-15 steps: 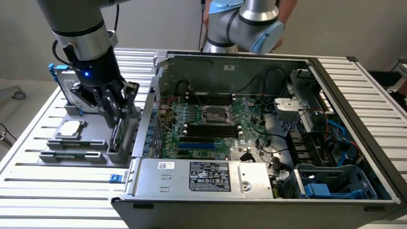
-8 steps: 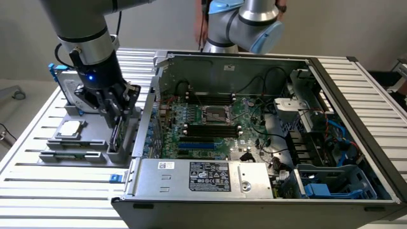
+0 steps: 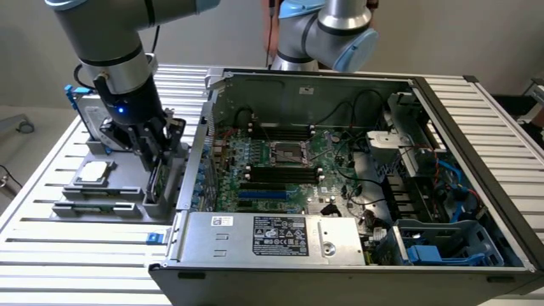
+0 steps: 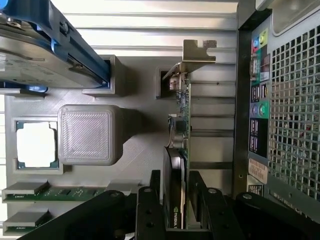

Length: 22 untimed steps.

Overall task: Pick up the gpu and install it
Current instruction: 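Pick up the gpu and move the gpu toward the slot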

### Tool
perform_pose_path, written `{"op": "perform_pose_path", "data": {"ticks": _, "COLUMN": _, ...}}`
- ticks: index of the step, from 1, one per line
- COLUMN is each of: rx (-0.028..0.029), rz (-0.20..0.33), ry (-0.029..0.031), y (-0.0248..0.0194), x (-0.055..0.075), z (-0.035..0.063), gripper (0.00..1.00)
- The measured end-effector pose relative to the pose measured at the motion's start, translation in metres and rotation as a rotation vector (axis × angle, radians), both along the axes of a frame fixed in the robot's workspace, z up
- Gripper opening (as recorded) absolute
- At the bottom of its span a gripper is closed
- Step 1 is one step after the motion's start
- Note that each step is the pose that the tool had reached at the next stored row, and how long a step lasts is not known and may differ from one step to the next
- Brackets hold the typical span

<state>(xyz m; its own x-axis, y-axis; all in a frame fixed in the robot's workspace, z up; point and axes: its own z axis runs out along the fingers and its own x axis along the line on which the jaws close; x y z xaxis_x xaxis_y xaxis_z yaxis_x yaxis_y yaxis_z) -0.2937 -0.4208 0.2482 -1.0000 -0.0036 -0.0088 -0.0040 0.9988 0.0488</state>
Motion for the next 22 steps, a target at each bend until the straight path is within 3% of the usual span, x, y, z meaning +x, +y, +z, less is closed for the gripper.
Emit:
{"op": "perform_pose_path", "data": {"ticks": 3, "rx": -0.0001, "rz": 0.0, "ry": 0.0033, "y": 0.0, "x": -0.0001, "z": -0.0047, "gripper": 0.37}}
{"op": "perform_pose_path", "data": {"ticks": 8, "rx": -0.0001, "rz": 0.0, "ry": 0.017, "y": 0.0, "x": 0.0013, "z": -0.006, "gripper": 0.37}}
{"op": "perform_pose_path", "data": {"ticks": 22, "rx": -0.0049, "rz": 0.0, "ry": 0.0181, "y": 0.0, "x": 0.0048, "z": -0.0083, "gripper": 0.37}}
